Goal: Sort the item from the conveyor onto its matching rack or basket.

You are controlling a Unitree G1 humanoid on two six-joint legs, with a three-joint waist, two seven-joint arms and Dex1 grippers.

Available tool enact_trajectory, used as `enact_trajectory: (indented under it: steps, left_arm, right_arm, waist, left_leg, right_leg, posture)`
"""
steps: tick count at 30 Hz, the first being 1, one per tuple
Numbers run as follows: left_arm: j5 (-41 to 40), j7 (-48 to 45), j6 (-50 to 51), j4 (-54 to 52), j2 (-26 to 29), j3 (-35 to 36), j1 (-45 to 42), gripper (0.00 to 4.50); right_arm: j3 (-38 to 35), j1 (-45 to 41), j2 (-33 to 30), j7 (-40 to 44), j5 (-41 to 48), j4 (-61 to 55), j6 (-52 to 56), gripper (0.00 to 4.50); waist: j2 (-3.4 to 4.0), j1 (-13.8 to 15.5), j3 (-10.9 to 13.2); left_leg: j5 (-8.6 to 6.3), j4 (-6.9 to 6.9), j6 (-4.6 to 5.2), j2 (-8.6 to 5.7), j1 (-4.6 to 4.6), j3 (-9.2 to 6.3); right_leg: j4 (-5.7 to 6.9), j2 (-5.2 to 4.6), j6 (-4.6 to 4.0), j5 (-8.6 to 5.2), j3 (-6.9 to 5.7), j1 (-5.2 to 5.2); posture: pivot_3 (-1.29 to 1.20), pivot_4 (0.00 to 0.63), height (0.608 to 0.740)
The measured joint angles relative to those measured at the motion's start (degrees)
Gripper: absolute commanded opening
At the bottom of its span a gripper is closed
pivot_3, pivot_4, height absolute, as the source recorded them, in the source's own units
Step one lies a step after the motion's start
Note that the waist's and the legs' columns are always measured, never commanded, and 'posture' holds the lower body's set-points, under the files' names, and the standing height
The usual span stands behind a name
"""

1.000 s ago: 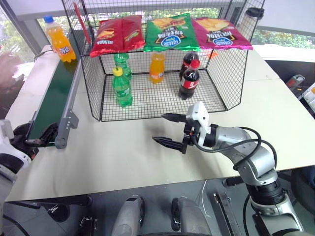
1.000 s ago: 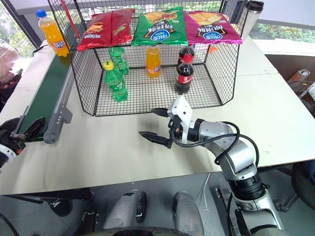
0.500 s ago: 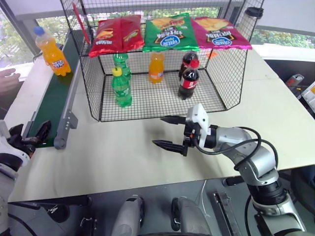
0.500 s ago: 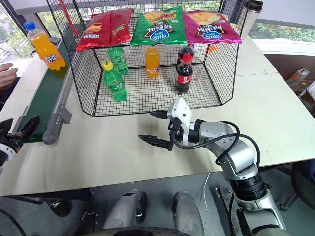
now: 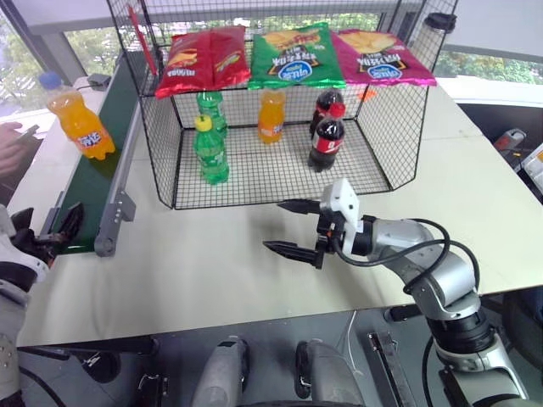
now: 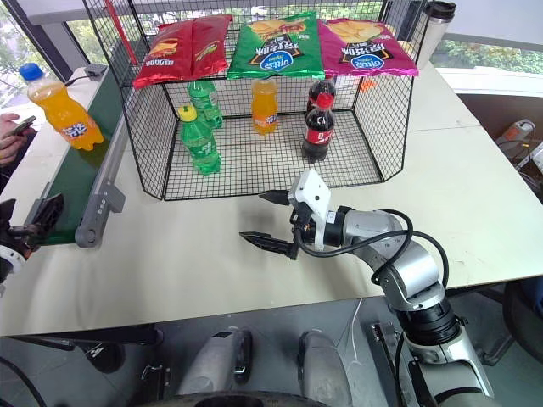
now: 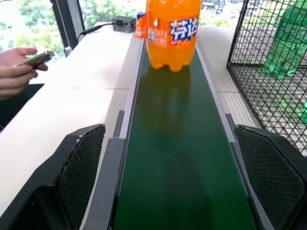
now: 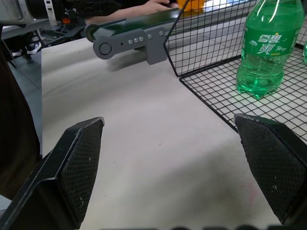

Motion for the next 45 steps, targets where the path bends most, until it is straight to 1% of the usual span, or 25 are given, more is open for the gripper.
enact_trajectory:
  steps: [11,28,31,32,33,38,45]
  left_arm:
    - [2.26,0.56,-1.23,1.53,-0.57,-2.47,-1.29,4.5]
    - [3.35,1.58,-1.27,3.13,-0.7,-3.43,-3.89,4.5]
    - [3.22,-0.19,-1.59,3.08,-0.74,-4.28,-2.47,3.68]
    - [2.64,-0.96,-1.65,2.82,-0.84,-4.26,-2.01,3.15]
    - [2.19,-1.4,-1.65,2.54,-0.87,-4.24,-1.66,3.0]
    - [0.43,-2.96,-1.29,2.2,-0.84,-4.09,-1.24,3.0]
    - [-2.64,-4.79,2.55,1.47,2.76,-4.1,-2.0,3.0]
  right_arm:
    - [0.0,0.0,-0.23,-0.98,-0.55,0.0,0.2,4.48]
    - [0.0,0.01,-0.4,-1.78,-0.56,0.0,0.92,4.48]
    - [0.0,0.02,-0.51,-1.93,-0.56,-0.04,1.0,4.5]
    - [0.0,0.01,-0.66,-2.0,-0.56,-0.04,1.07,4.5]
    - [0.0,0.01,-0.68,-2.04,-0.56,-0.05,1.15,4.5]
    - [0.0,0.01,-0.8,-2.11,-0.55,-0.05,1.54,4.5]
    - [-0.01,-0.06,-0.87,-2.04,-0.53,-0.05,1.78,4.5]
  waist:
    - [0.0,0.03,0.0]
    - [0.0,-0.01,0.0]
    - [0.0,-0.01,0.0]
    - [0.0,0.04,0.0]
    - [0.0,0.14,0.0]
    - [0.0,0.11,0.0]
    - [-0.01,0.03,0.0]
  left_leg:
    - [0.0,0.0,0.01,0.0,-0.02,0.0]
    - [0.0,0.0,0.01,0.0,-0.03,0.01]
    - [0.0,0.01,0.01,0.0,-0.03,0.01]
    - [0.0,0.01,0.01,0.0,-0.03,0.01]
    - [0.0,0.01,0.01,0.0,-0.03,0.0]
    - [0.0,0.07,0.01,0.0,-0.03,0.0]
    - [0.01,0.07,0.01,0.02,-0.15,0.0]
  right_leg:
    - [0.0,0.01,0.01,0.02,-0.01,-0.01]
    - [0.0,0.03,0.09,0.06,-0.02,-0.01]
    - [0.0,0.03,0.09,0.06,-0.02,-0.01]
    - [0.0,0.02,0.04,0.04,-0.02,-0.01]
    - [0.0,0.02,0.04,0.03,-0.03,0.01]
    - [0.0,0.01,-0.01,0.05,-0.03,0.02]
    - [-0.01,0.04,0.01,0.06,-0.04,-0.08]
  posture:
    - [0.0,0.15,0.739]
    - [0.0,0.15,0.739]
    - [0.0,0.15,0.739]
    - [0.0,0.15,0.739]
    - [0.0,0.15,0.739]
    - [0.0,0.15,0.739]
    - [0.0,0.15,0.739]
